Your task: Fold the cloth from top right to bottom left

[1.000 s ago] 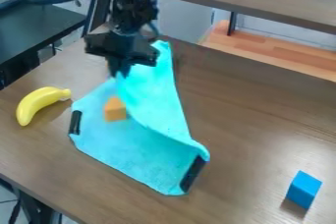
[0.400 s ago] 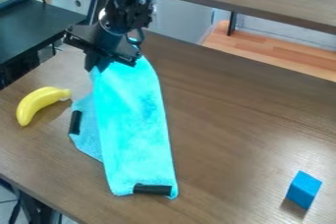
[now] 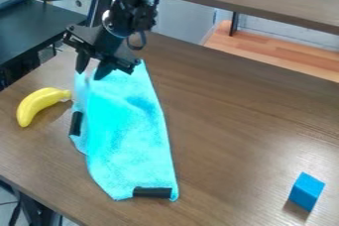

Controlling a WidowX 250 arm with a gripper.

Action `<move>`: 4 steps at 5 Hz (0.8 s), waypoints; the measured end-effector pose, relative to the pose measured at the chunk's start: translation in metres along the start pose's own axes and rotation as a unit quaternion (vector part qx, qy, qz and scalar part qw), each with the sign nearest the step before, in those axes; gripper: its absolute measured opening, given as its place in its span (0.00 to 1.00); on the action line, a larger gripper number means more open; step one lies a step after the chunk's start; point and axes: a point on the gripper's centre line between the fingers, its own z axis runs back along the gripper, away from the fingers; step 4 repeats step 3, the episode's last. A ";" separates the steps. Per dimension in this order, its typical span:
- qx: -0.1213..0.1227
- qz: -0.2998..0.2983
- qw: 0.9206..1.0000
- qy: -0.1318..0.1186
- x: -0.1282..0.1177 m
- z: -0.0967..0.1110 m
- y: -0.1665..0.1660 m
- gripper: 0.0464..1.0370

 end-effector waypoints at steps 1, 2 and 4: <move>0.013 -0.003 1.000 -0.004 0.007 0.002 0.001 0.76; 0.035 -0.007 0.999 -0.024 0.013 0.013 0.000 0.96; -0.004 -0.001 0.994 -0.106 0.030 0.054 -0.010 0.96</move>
